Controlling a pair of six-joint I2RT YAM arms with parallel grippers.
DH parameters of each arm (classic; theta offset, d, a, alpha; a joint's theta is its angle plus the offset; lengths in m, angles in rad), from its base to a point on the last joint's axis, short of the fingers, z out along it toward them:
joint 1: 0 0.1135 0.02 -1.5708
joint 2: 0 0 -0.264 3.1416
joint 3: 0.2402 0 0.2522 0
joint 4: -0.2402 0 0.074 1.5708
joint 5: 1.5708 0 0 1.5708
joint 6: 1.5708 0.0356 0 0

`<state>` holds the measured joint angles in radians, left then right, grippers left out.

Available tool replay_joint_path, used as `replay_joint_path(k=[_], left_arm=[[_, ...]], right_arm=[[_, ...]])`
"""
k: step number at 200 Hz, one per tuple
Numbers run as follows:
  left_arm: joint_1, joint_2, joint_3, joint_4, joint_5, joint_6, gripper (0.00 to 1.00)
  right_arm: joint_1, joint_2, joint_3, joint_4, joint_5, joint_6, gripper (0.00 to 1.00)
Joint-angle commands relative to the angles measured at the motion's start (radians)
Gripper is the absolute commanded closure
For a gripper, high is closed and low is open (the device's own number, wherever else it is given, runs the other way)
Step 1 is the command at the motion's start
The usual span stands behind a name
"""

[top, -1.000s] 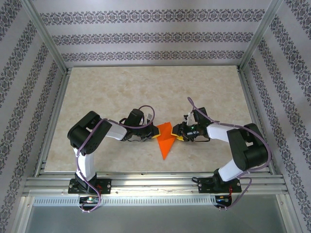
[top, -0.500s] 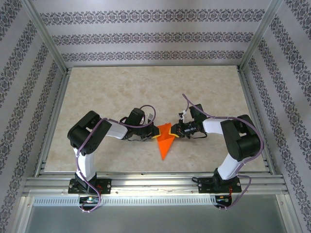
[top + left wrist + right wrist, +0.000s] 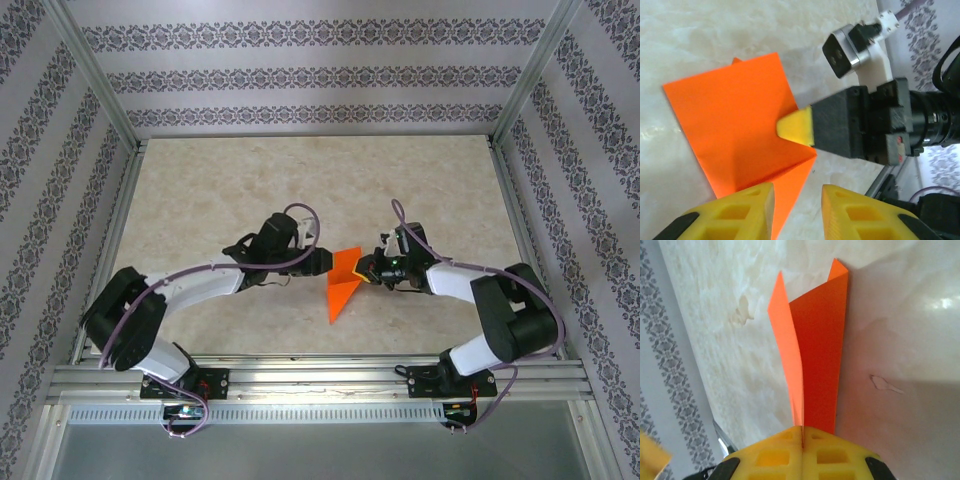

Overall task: Fold a paper plane with a square sheet of paper (pick it up from the middle)
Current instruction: Fold the wing for the fifth time at the center of the table.

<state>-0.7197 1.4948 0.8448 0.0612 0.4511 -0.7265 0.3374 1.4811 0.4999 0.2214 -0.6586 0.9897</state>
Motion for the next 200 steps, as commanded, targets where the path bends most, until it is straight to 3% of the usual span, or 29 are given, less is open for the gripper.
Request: replay_joint_path(k=[1, 27, 66, 101, 181, 200], left_arm=[[-0.109, -0.027, 0.019, -0.21, -0.218, 0.172, 0.66], [-0.248, 0.004, 0.036, -0.27, -0.426, 0.249, 0.63], [-0.371, 0.113, 0.124, -0.358, -0.6, 0.334, 0.57], [-0.399, 0.194, 0.196, -0.403, -0.662, 0.388, 0.53], [-0.42, 0.269, 0.254, -0.416, -0.654, 0.428, 0.49], [-0.432, 0.269, 0.262, -0.417, -0.657, 0.431, 0.44]], right_arm=[[0.034, -0.051, -0.072, 0.128, 0.183, 0.229, 1.0], [0.076, -0.106, -0.107, 0.119, 0.276, 0.308, 1.0], [0.097, -0.167, -0.129, 0.107, 0.303, 0.347, 1.0], [0.1, -0.198, -0.121, 0.1, 0.293, 0.354, 1.0], [0.104, -0.197, -0.116, 0.104, 0.287, 0.359, 1.0], [0.103, -0.196, -0.119, 0.107, 0.291, 0.359, 1.0]])
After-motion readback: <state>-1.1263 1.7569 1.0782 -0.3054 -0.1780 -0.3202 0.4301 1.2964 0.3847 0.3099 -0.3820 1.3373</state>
